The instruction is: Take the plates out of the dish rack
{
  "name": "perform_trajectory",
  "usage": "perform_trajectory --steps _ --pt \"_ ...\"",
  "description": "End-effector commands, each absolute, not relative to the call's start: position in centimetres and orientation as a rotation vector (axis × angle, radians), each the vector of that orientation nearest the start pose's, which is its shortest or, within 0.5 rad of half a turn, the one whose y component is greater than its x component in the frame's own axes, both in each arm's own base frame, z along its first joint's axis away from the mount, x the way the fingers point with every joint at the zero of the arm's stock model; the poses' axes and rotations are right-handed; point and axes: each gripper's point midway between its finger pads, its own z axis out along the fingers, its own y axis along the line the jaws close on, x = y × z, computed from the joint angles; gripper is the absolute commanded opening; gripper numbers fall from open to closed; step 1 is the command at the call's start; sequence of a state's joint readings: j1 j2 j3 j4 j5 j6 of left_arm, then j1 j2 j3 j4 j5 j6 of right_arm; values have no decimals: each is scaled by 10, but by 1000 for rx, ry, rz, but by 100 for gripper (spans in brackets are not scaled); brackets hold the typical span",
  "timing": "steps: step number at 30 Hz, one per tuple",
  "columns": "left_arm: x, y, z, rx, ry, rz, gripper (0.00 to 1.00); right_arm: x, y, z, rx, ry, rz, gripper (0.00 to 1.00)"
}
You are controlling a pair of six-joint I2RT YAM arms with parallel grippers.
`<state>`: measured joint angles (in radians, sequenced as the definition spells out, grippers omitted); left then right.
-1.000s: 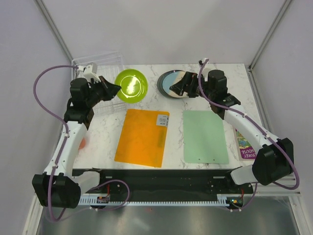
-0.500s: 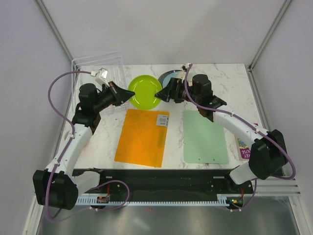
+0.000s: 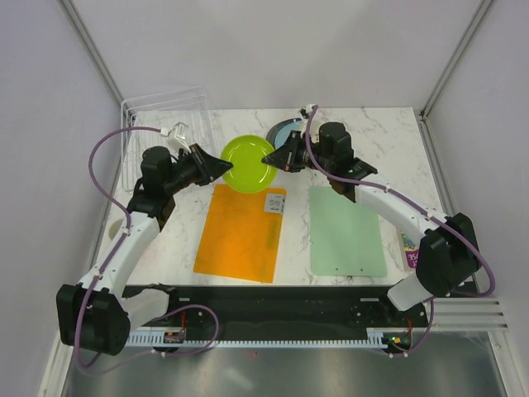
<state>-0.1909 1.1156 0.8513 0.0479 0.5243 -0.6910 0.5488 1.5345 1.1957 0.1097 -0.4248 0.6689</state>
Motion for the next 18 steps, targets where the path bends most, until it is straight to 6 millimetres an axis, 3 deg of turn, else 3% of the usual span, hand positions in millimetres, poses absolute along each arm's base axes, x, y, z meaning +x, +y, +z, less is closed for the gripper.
perform_trajectory --steps 1,2,3,4,5,6,8,10,11,12,14,15,17,18 --pt "332 -168 271 -40 1875 -976 36 374 318 292 -234 1874 1068 0" --pt "332 -164 264 -40 1905 -935 56 384 308 293 -196 1883 1006 0" --pt "334 -160 263 -35 1916 -889 63 390 302 293 -187 1885 975 0" --pt "335 -146 249 -50 1960 -780 67 397 295 295 -190 1877 939 0" --pt "337 -138 246 -57 1967 -718 69 410 277 286 -139 1916 866 0" --pt "336 -129 240 -70 1977 -655 74 423 270 288 -127 1917 832 0" --pt "333 -106 240 -80 1953 -499 76 447 241 278 -72 1948 763 0" --pt "328 -90 230 -94 1950 -401 77 470 228 266 -35 1975 742 0" --pt "321 -84 227 -99 1936 -375 79 485 211 268 3 1969 725 0" --pt "320 -76 225 -106 1930 -326 79 497 208 248 22 2010 720 0" --pt "313 -64 216 -116 1922 -261 80 516 196 243 55 2024 709 0" --pt "313 -55 215 -127 1909 -204 80 526 194 222 68 2062 701 0" --pt "312 -50 215 -155 1897 -188 83 540 189 217 81 2070 691 0" --pt "313 -50 219 -155 1877 -190 83 547 188 195 94 2111 683 0"
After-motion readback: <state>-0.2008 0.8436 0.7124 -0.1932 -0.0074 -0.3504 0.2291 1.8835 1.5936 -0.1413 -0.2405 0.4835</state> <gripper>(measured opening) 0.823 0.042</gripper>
